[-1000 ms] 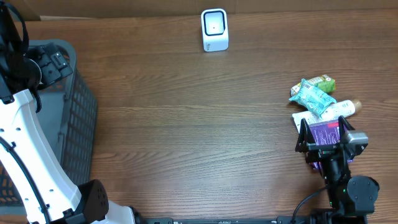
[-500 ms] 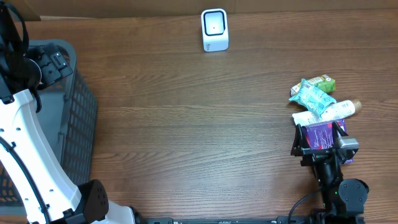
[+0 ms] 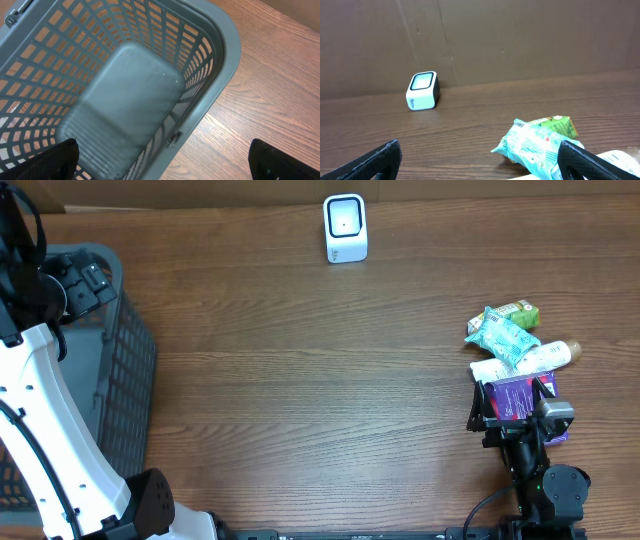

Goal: Scan the item barcode

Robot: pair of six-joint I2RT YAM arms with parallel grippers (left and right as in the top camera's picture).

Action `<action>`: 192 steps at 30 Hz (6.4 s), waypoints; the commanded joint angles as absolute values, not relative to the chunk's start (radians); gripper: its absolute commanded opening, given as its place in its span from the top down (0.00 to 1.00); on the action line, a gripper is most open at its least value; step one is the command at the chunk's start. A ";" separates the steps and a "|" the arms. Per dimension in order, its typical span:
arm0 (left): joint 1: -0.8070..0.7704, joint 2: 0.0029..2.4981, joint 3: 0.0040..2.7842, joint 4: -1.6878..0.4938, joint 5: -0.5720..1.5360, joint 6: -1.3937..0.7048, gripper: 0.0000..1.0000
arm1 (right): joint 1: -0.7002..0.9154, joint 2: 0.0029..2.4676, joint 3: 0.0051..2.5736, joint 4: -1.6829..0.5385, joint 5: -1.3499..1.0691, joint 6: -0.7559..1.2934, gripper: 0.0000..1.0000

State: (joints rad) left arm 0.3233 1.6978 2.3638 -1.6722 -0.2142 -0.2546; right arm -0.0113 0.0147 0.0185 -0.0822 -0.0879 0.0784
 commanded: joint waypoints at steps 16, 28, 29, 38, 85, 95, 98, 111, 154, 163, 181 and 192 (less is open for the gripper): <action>0.327 1.703 2.363 -1.671 -0.220 -0.247 0.00 | -0.006 0.003 0.008 -0.076 -0.075 0.078 0.00; 0.327 1.704 2.363 -1.671 -0.220 -0.247 0.01 | -0.006 0.003 0.008 -0.076 -0.075 0.078 0.00; 0.327 1.704 2.363 -1.671 -0.220 -0.247 0.00 | -0.006 0.003 0.008 -0.076 -0.075 0.078 0.00; 0.279 1.579 2.261 -1.605 -0.239 -0.239 0.00 | -0.006 0.003 0.008 -0.076 -0.075 0.078 0.00; 0.065 0.002 0.005 -0.028 0.060 0.151 0.01 | -0.006 0.003 0.008 -0.076 -0.075 0.078 0.00; 0.065 0.004 0.005 -0.076 0.041 0.150 0.00 | -0.006 0.003 0.008 -0.076 -0.075 0.078 0.00; 0.065 0.004 0.005 -0.076 0.041 0.150 0.00 | -0.006 0.003 0.008 -0.076 -0.075 0.078 0.00; 0.065 0.004 0.005 -0.076 0.041 0.150 0.01 | -0.006 0.003 0.008 -0.076 -0.075 0.078 0.00; 0.065 0.004 0.005 -0.076 0.041 0.150 0.00 | -0.006 0.003 0.008 -0.076 -0.075 0.078 0.00; 0.065 0.004 0.005 -0.076 0.041 0.150 0.00 | -0.006 0.003 0.008 -0.076 -0.075 0.078 0.00; 0.065 0.004 0.005 -0.076 0.041 0.150 0.00 | -0.006 0.003 0.008 -0.076 -0.075 0.078 0.00; 0.065 0.004 0.005 -0.076 0.041 0.150 0.00 | -0.006 0.003 0.008 -0.076 -0.075 0.078 0.00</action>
